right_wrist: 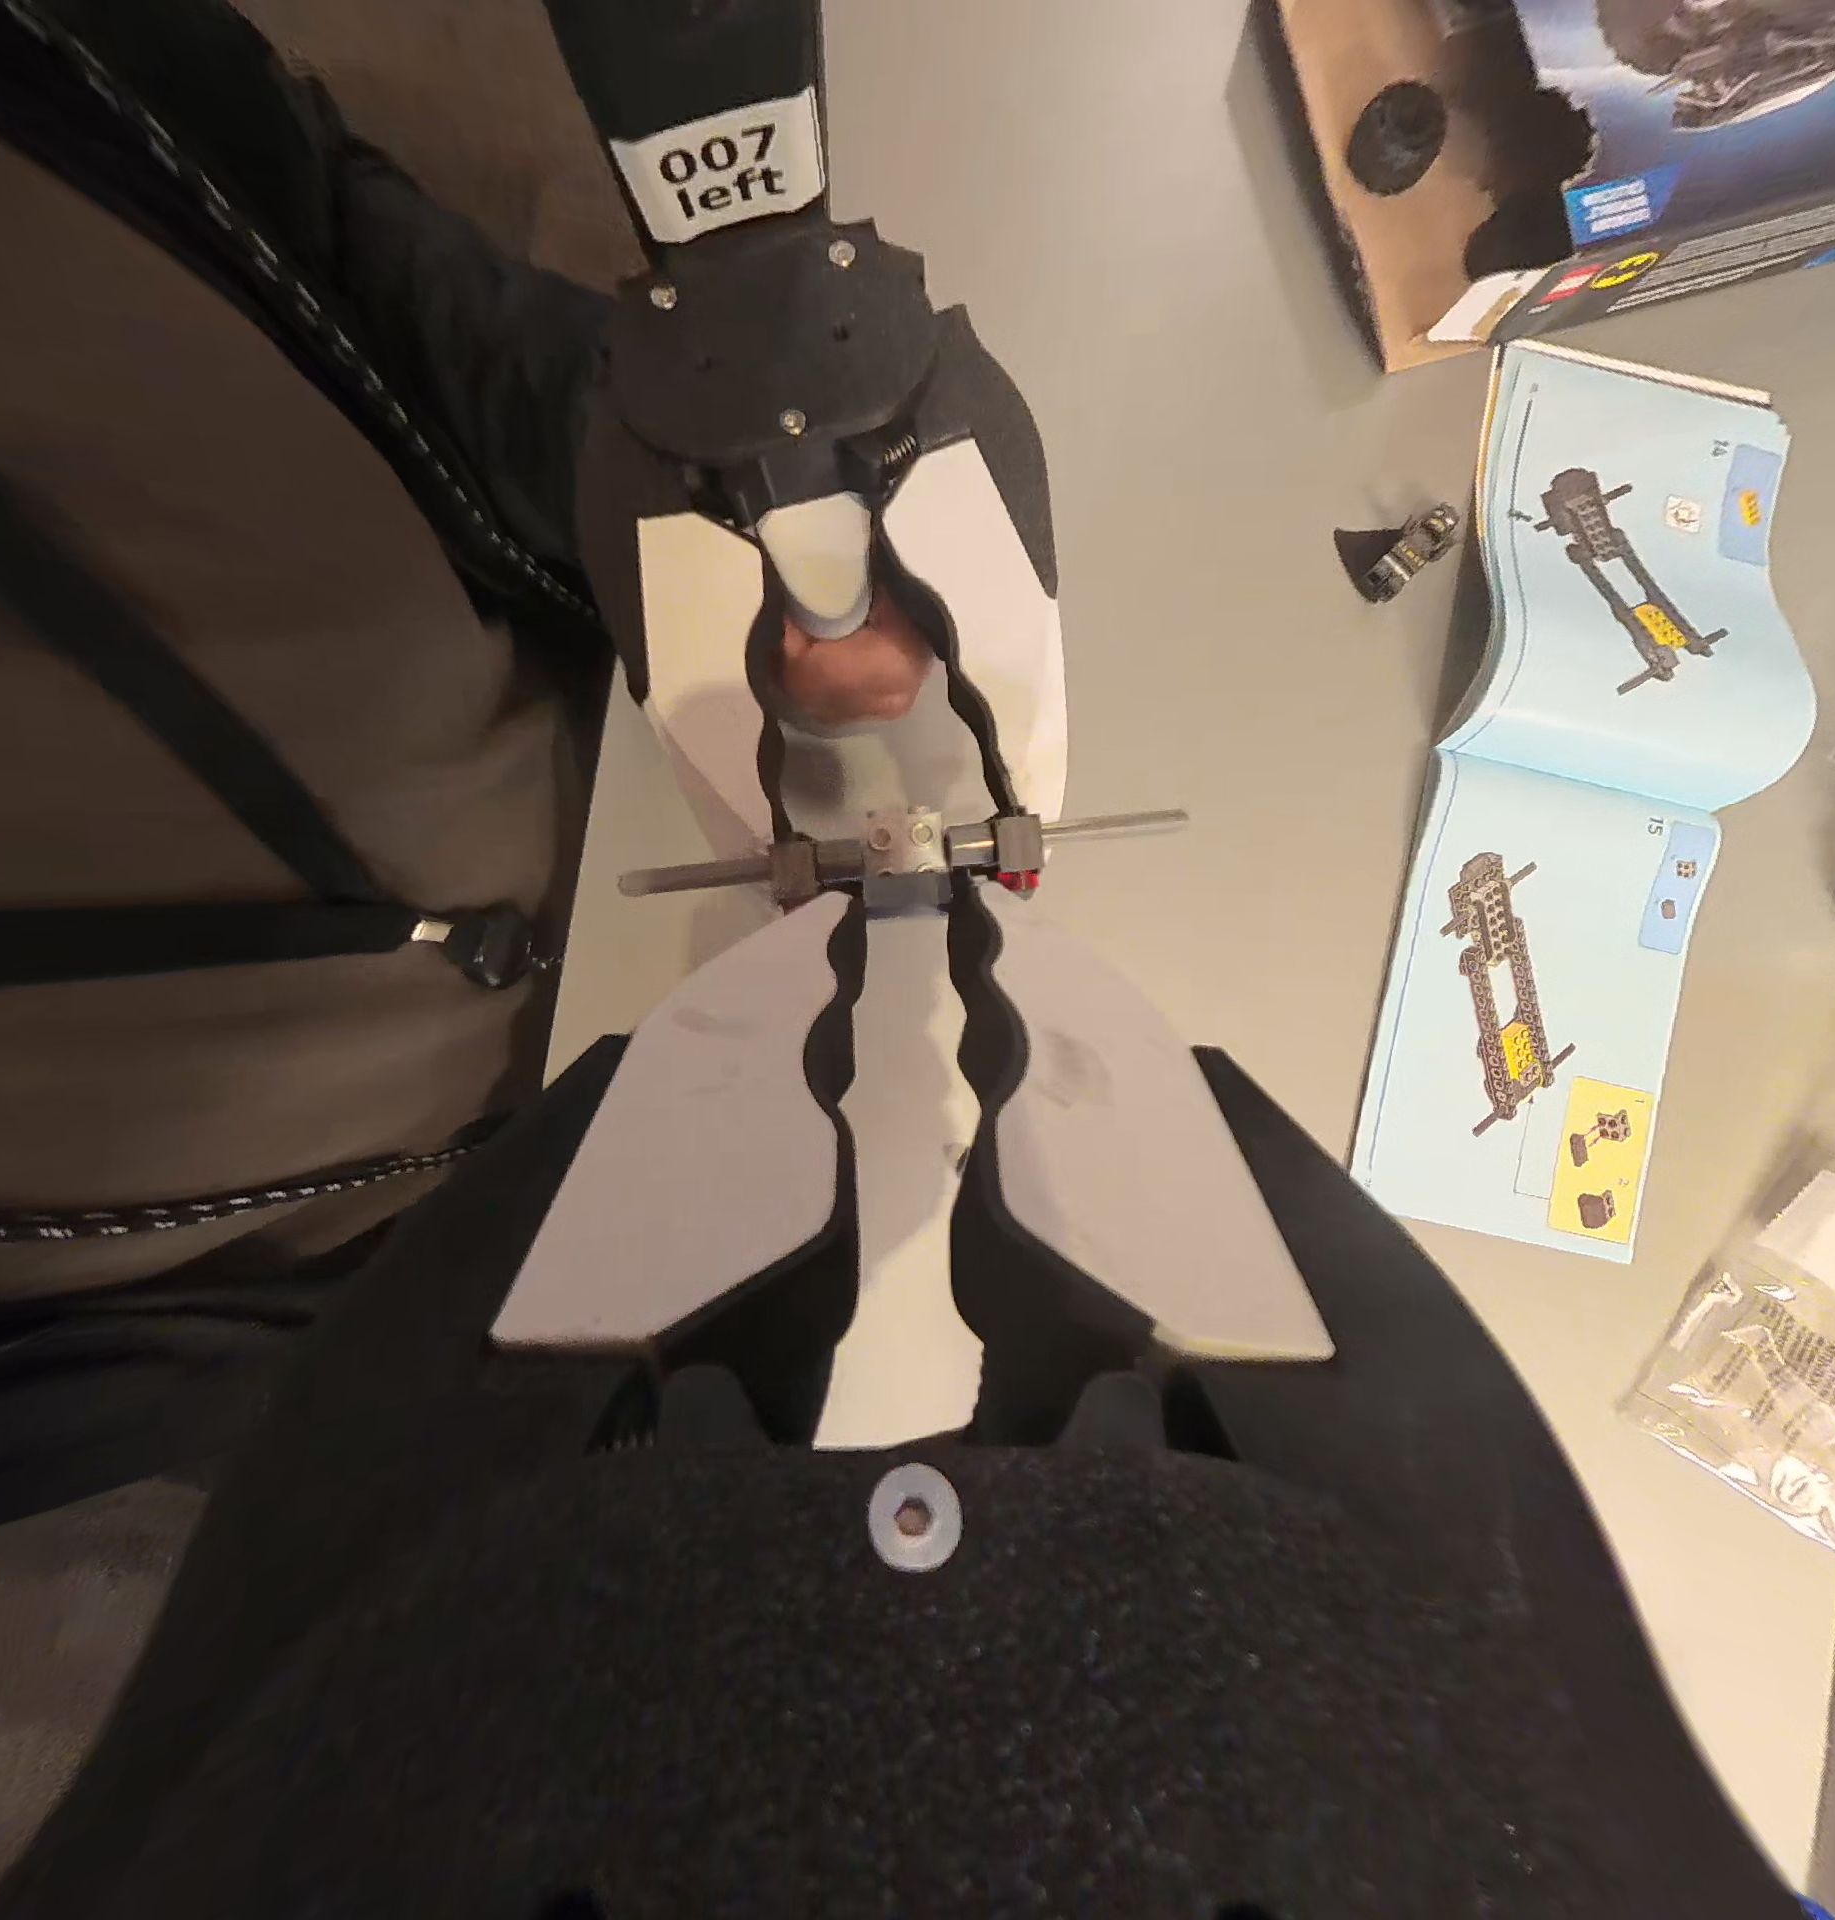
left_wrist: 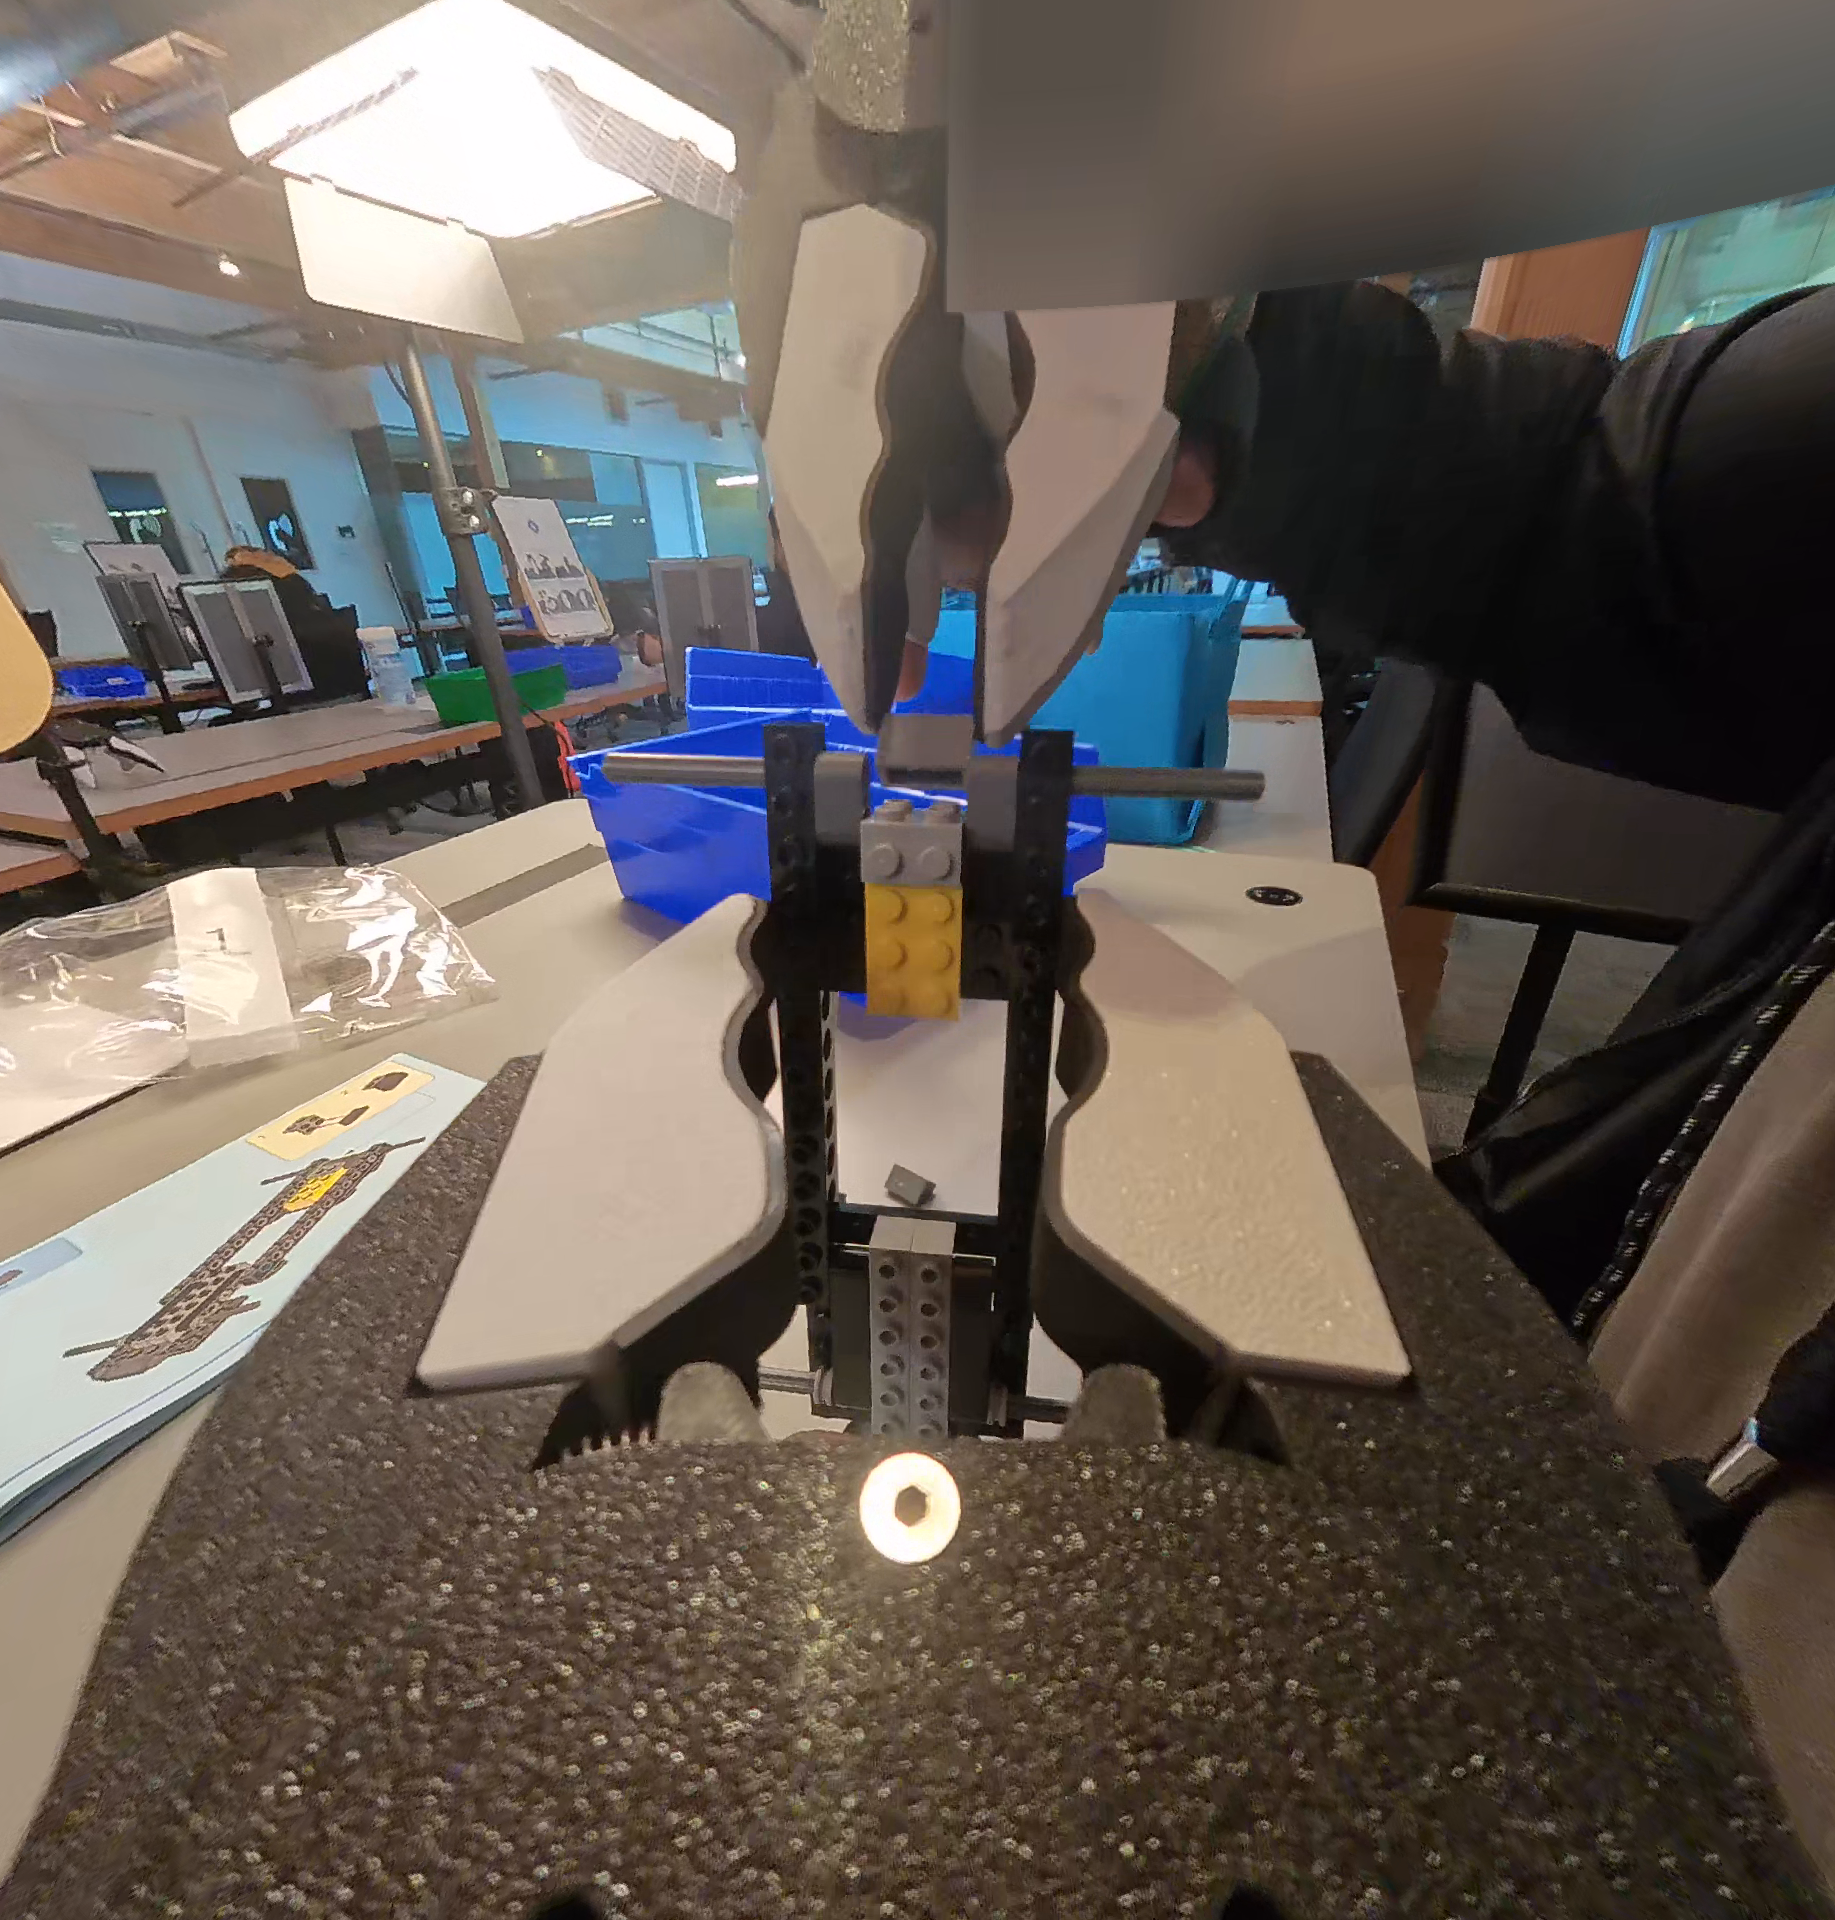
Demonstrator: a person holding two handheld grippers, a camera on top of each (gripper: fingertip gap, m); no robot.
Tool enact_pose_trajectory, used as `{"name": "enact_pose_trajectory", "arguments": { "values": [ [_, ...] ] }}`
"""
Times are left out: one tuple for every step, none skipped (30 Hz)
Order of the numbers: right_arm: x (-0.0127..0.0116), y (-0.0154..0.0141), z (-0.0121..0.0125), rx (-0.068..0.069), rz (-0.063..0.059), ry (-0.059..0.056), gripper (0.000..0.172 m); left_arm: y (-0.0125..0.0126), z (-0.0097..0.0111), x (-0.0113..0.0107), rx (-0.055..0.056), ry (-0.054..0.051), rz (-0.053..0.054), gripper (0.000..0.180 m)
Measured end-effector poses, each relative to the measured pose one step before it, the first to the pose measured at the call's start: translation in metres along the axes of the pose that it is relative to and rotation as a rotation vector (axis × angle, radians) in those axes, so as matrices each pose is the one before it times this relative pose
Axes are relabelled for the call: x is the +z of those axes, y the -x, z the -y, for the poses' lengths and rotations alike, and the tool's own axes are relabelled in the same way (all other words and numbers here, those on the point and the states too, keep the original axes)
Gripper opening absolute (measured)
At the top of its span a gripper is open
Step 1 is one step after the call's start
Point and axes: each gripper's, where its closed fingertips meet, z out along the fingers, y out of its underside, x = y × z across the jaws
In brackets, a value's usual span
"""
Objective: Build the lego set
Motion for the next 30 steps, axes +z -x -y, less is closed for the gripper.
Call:
{"name": "enact_pose_trajectory", "arguments": {
  "values": [
    [0.00101, 0.00137, 0.00144, -0.0056, 0.0036, 0.0139, 0.015, -0.0004, 0.00175, -0.0016, -0.0017, -0.014, 0.0016, 0.052],
    [0.00098, 0.00116, 0.0017, -0.0038, 0.0035, 0.0113, 0.015, -0.00058, 0.00172, -0.00148, -0.0021, -0.0115, -0.0016, 0.052],
    [0.00112, 0.00082, 0.0014, -0.0023, 0.0019, 0.0124, 0.016, -0.00078, 0.00165, -0.00141, -0.0027, -0.0088, -0.0024, 0.052],
    [0.00072, 0.00059, 0.00209, -0.0016, 0.0002, 0.0064, 0.015, -0.00019, 0.00102, -0.00133, -0.0013, -0.0043, 0.0009, 0.052],
    [0.00038, 0.00034, 0.00257, -0.0006, 0.0001, 0.002, 0.015, -0.00009, 0.00119, -0.00143, -0.0008, -0.0082, 0.0011, 0.052],
    [0.00043, 0.00063, 0.00188, -0.0011, 0.0021, 0.0049, 0.016, -0.00088, 0.00068, -0.00136, -0.0053, -0.0068, -0.0059, 0.052],
    [0.00061, 0.00071, 0.00145, -0.0039, 0.0011, 0.0061, 0.016, -0.00074, 0.0002, -0.00113, -0.0076, -0.0044, -0.0065, 0.052],
    [0.00081, 0.00027, 0.00127, -0.0052, -0.0027, 0.0053, 0.016, 0.00016, 0.00008, -0.00096, -0.0065, -0.003, -0.0021, 0.052],
    [0.00077, 0.00005, 0.00124, -0.0037, -0.0033, 0.0034, 0.016, 0.00027, 0.00039, -0.00105, -0.0038, -0.0029, -0.0002, 0.052],
    [0.00037, -0.00005, 0.00179, -0.0024, -0.002, -0.0017, 0.016, 0.00015, 0.00078, -0.00101, -0.0019, -0.0056, -0.0003, 0.052],
    [0.00013, -0.00004, 0.00244, -0.0002, -0.002, -0.0079, 0.016, 0.00029, 0.00142, -0.00098, -0.0049, -0.0093, 0.0005, 0.052],
    [0.00001, -0.00005, 0.00238, 0.0029, -0.001, -0.0076, 0.016, 0.00006, 0.00139, -0.00093, -0.0074, -0.0098, -0.0024, 0.052],
    [0.00007, -0.00012, 0.00185, 0.0032, -0.0016, -0.0053, 0.016, 0.0001, 0.00105, -0.00082, -0.009, -0.0082, -0.0031, 0.052],
    [0.00009, -0.00044, 0.00188, 0.003, -0.0039, -0.0056, 0.016, 0.00029, 0.00096, -0.00067, -0.0096, -0.0076, -0.0016, 0.052],
    [0.00013, -0.00048, 0.00173, 0.0039, -0.0041, -0.0045, 0.016, 0.00031, 0.00075, -0.00056, -0.0093, -0.0069, -0.0019, 0.052],
    [0.00022, -0.00048, 0.00163, 0.0043, -0.0043, -0.0028, 0.016, -0.00007, 0.00076, -0.00044, -0.0095, -0.0064, -0.0034, 0.052],
    [0.00031, -0.00044, 0.00139, 0.0031, -0.0042, -0.002, 0.016, 0.00004, 0.00063, -0.00038, -0.0101, -0.0068, -0.0031, 0.052],
    [0.00021, 0.00006, 0.00125, 0.0017, -0.002, -0.0011, 0.016, -0.00017, 0.00068, -0.00042, -0.009, -0.0071, -0.0037, 0.052],
    [0.00013, 0.00022, 0.00107, 0.0016, -0.0001, 0.0005, 0.016, -0.00034, 0.00054, -0.00043, -0.0071, -0.0061, -0.0038, 0.052],
    [-0.00003, 0.00028, 0.00083, 0.0008, -0.0006, 0.0019, 0.016, -0.00026, 0.00054, -0.00043, -0.0032, -0.0056, -0.0014, 0.052],
    [0.0, -0.00014, 0.00071, -0.0007, -0.0027, 0.0018, 0.016, 0.00014, 0.00051, -0.0004, -0.0026, -0.0047, 0.0005, 0.052],
    [0.00002, -0.0002, 0.0008, -0.001, -0.0041, 0.0, 0.016, 0.00003, 0.00043, -0.00038, -0.0067, -0.0039, -0.0022, 0.052],
    [0.00011, -0.00025, 0.00114, 0.0009, -0.0034, -0.0028, 0.016, 0.00001, 0.0005, -0.0005, -0.0114, -0.0051, -0.0051, 0.052],
    [0.0, -0.00011, 0.00119, 0.004, -0.0016, -0.0055, 0.016, -0.00019, 0.00083, -0.0006, -0.0132, -0.0076, -0.0068, 0.052],
    [-0.00005, -0.00029, 0.00131, 0.006, -0.0013, -0.0078, 0.016, 0.00006, 0.00103, -0.00066, -0.0119, -0.0088, -0.0037, 0.052],
    [0.00016, -0.00016, 0.00129, 0.0061, -0.0002, -0.009, 0.015, 0.00008, 0.00093, -0.0007, -0.01, -0.0095, -0.0023, 0.051],
    [0.00028, 0.00027, 0.001, 0.0054, 0.0016, -0.0094, 0.015, -0.00031, 0.00045, -0.00059, -0.0096, -0.0065, -0.0047, 0.052],
    [0.00045, 0.00037, 0.00092, 0.0052, 0.0017, -0.0099, 0.015, -0.00027, 0.00007, -0.00039, -0.008, -0.0045, -0.0036, 0.052],
    [0.00065, 0.0005, 0.00076, 0.006, 0.0022, -0.0114, 0.014, -0.00011, -0.00003, -0.00058, -0.0084, -0.004, -0.0027, 0.052],
    [0.00051, 0.00035, 0.00102, 0.0069, 0.0017, -0.0141, 0.013, -0.00023, 0.00025, -0.00065, -0.0114, -0.0067, -0.005, 0.052]
  ]
}}
